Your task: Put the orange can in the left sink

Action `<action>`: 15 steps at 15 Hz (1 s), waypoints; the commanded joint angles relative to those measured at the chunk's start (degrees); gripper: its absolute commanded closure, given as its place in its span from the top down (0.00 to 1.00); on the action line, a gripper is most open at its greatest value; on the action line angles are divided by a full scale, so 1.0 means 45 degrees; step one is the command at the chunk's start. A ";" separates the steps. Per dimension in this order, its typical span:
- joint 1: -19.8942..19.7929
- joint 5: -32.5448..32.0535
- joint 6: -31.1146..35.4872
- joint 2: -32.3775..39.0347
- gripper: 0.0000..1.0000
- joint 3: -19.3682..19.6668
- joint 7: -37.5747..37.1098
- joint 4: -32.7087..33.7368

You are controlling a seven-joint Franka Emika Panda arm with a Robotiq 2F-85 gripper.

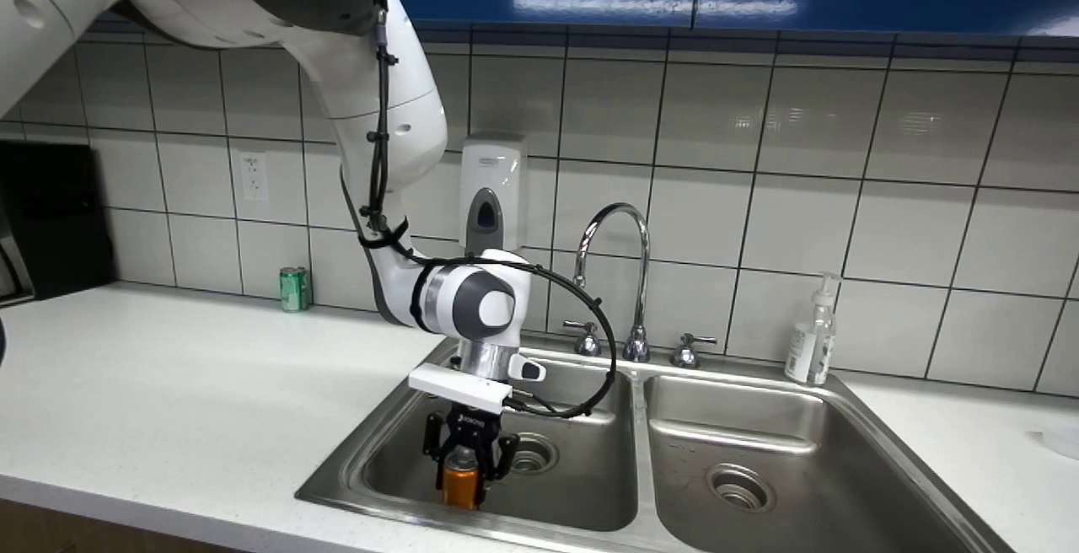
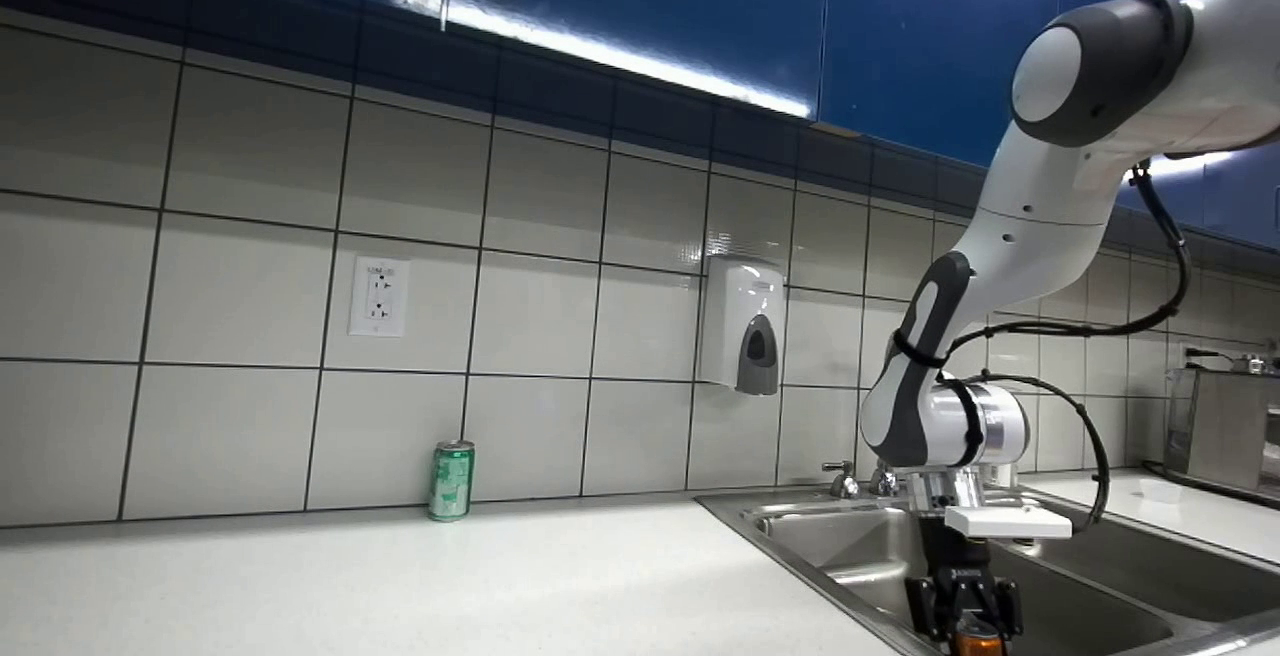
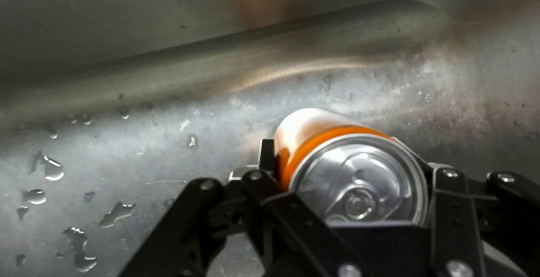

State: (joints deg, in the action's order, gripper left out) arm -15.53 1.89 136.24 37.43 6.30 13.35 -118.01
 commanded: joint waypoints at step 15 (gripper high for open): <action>-0.0186 0.0031 0.0175 -0.0471 1.00 -0.0159 0.0413 -0.0051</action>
State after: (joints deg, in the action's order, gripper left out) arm -16.33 2.76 136.60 37.72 5.91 14.32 -117.50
